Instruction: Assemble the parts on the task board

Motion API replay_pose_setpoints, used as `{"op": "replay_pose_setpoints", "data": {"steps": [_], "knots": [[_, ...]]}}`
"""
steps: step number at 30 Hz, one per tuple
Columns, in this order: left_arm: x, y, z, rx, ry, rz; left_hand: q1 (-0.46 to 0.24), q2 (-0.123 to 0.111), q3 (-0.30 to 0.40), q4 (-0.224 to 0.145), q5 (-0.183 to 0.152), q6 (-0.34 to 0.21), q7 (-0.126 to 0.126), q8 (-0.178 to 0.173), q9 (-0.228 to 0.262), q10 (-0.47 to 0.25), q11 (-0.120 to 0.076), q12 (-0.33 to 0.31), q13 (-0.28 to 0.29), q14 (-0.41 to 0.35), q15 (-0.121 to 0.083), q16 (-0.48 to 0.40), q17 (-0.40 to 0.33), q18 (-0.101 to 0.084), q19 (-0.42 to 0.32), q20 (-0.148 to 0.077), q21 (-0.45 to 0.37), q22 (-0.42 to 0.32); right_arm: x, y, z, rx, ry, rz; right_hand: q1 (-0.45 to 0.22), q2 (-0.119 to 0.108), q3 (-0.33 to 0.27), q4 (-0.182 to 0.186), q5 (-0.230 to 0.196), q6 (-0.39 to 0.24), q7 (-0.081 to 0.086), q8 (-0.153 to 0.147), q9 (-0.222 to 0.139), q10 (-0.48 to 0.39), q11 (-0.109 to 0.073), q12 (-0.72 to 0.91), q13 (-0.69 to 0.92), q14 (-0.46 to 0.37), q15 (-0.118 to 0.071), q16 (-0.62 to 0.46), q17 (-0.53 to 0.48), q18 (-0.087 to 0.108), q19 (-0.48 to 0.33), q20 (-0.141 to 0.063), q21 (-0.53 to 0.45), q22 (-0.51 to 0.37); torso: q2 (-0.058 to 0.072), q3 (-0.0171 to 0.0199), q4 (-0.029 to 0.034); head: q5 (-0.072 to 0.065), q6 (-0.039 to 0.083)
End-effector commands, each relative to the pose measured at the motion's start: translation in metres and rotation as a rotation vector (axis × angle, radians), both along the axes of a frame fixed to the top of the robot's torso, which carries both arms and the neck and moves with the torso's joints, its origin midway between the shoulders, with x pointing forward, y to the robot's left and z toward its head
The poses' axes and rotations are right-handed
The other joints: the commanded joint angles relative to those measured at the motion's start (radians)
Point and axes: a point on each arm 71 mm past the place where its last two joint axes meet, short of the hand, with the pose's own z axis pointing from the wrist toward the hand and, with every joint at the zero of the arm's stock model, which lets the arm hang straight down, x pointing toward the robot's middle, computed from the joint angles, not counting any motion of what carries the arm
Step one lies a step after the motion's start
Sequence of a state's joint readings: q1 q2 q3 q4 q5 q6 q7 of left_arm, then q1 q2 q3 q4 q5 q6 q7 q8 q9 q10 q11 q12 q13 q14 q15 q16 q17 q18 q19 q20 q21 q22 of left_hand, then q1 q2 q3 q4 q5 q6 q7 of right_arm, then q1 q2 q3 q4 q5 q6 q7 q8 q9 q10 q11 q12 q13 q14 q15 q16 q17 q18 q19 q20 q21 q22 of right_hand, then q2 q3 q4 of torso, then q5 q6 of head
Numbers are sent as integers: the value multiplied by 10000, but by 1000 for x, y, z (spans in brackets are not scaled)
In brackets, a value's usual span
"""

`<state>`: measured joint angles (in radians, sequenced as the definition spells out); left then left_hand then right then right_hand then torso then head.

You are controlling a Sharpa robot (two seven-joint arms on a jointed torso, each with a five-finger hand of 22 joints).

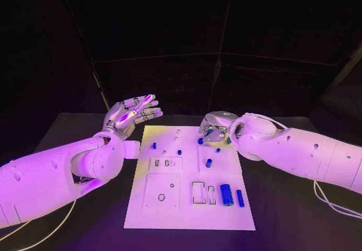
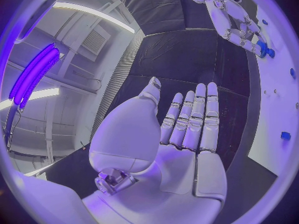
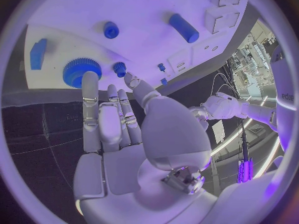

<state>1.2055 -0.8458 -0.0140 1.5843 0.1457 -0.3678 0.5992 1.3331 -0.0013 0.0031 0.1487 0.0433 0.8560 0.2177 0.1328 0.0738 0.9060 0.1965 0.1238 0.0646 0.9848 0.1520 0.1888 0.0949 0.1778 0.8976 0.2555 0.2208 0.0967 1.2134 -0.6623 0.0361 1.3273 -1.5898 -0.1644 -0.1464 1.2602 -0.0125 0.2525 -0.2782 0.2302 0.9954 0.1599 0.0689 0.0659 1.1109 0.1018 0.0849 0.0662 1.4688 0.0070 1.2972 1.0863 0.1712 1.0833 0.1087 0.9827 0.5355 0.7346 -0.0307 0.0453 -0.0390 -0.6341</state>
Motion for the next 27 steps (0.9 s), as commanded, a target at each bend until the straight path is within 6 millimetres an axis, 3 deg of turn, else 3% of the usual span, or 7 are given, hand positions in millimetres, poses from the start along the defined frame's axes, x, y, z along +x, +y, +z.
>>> {"op": "replay_pose_setpoints", "data": {"steps": [1, 27], "knots": [[-1, -2, 2, -82, -96, -176, 42, 61, -9, -63, 28, 71, 243, -50, -8, 52, 8, -50, -8, 85, 11, -64, -9, 27, 65, 30, -55, -9, 1, 2, -1, -267, 155, 81, -46, 45, 62, -2, 46, -46, -7, -16, 14, -29, -37, 51, -10, 435, 15, 89, 103, 101, 75, 7, 102, 62, 11, 8, 18, -4, -29], [-2, -5, 2, -93, -49, -254, 50, 79, -15, -85, 28, 74, 243, -62, -15, 59, 7, -62, -7, 112, 6, -61, -9, 30, 83, 28, -62, -16, 11, 8, -9, -662, 646, 7, -21, 162, 290, 0, 30, 54, -16, 5, 22, -6, -39, 73, -19, 423, 21, 430, 467, 68, 180, 20, 366, 335, 36, 22, 62, -20, -108]]}}
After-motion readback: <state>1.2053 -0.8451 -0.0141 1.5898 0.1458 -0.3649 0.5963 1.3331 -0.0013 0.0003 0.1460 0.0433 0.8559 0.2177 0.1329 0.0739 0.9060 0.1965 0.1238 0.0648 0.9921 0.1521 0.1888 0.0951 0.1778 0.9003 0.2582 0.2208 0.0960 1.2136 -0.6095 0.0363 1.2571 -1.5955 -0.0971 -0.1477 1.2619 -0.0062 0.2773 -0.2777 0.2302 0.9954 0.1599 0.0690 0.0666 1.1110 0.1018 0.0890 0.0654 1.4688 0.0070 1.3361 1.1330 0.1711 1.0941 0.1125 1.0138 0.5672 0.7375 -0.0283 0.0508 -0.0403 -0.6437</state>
